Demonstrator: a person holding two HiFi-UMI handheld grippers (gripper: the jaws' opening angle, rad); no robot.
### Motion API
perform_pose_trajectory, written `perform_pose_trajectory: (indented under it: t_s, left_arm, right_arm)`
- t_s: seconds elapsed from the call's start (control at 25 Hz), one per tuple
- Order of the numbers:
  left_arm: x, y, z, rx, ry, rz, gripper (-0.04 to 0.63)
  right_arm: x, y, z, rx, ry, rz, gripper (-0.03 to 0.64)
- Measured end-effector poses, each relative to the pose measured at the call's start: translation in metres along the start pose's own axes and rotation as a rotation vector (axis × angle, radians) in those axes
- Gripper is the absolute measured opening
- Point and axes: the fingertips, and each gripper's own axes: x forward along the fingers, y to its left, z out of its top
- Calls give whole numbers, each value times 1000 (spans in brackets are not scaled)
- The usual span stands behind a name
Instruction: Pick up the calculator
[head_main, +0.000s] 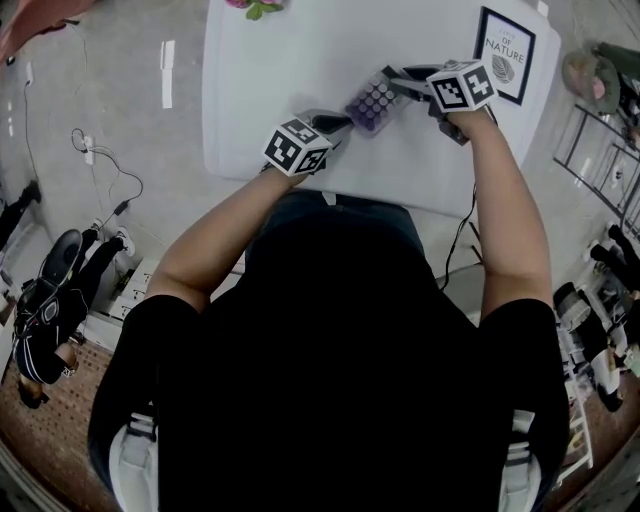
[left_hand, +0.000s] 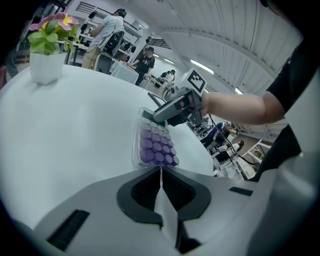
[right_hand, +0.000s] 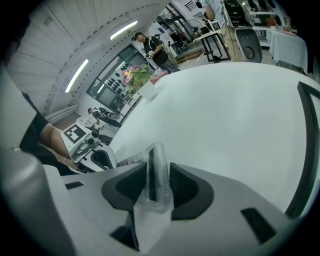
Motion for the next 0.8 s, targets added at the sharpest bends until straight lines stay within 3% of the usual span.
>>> perform_pose_trajectory:
  t_s: [0.24, 0.64, 0.8]
  left_arm:
    - [-1, -1, -3, 6, 0, -3, 31]
    - [2, 6, -7, 18, 23, 6, 25]
    - [2, 4, -10, 26, 31, 10, 25]
  right_arm:
    - [1, 3, -3, 6, -9, 55, 147]
    - [-2, 19, -4, 112, 21, 221, 124]
    - [-4, 27, -4, 112, 29, 238, 120]
